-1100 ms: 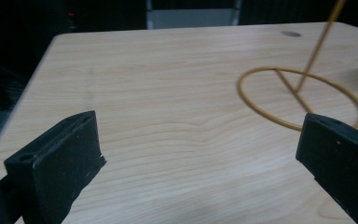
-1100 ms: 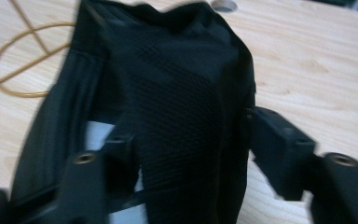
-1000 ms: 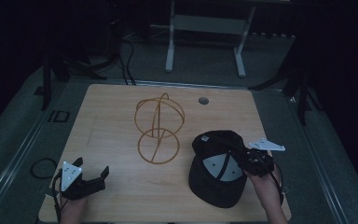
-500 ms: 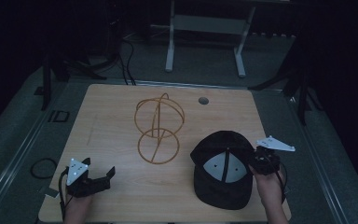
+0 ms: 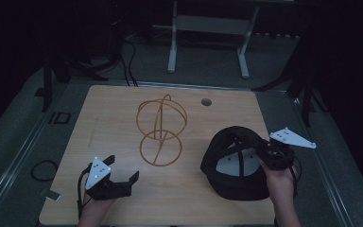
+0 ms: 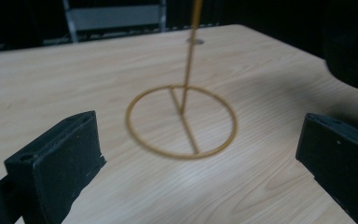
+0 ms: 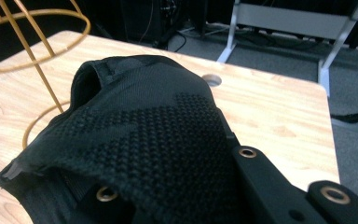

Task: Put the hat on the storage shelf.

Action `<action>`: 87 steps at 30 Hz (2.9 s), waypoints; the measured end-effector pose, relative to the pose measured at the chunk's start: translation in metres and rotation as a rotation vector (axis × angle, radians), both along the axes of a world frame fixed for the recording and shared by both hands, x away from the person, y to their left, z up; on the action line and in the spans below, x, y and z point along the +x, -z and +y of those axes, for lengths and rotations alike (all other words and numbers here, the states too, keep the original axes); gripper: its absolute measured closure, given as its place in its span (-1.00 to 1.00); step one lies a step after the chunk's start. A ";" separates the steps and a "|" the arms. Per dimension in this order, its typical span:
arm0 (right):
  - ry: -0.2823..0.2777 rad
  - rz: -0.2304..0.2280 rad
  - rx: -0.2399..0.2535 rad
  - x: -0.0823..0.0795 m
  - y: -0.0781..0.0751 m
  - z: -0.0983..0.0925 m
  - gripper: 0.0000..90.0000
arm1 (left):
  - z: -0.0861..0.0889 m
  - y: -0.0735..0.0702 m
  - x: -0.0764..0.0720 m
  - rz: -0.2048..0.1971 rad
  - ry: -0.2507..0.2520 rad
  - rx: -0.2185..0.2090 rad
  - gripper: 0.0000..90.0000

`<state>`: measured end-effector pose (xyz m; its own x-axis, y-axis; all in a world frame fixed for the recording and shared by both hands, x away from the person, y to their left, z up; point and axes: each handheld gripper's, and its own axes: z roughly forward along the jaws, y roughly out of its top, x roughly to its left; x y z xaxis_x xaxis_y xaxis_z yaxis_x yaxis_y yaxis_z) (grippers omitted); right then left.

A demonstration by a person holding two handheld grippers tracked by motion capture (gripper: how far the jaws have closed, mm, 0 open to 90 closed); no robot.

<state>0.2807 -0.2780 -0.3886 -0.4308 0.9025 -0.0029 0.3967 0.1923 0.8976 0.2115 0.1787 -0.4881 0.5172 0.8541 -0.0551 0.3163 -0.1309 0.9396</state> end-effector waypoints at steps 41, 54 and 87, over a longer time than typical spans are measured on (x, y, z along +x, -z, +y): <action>-0.097 -0.051 0.000 -0.009 -0.014 0.034 0.98 | -0.159 -0.040 0.049 -0.008 0.269 0.076 -0.72; -0.157 -0.065 -0.005 -0.024 -0.012 0.046 0.98 | -0.168 -0.052 0.060 0.020 0.266 0.153 0.00; -0.280 -0.025 0.053 -0.053 0.005 0.037 0.60 | -0.168 -0.101 0.059 -0.120 0.261 0.253 0.99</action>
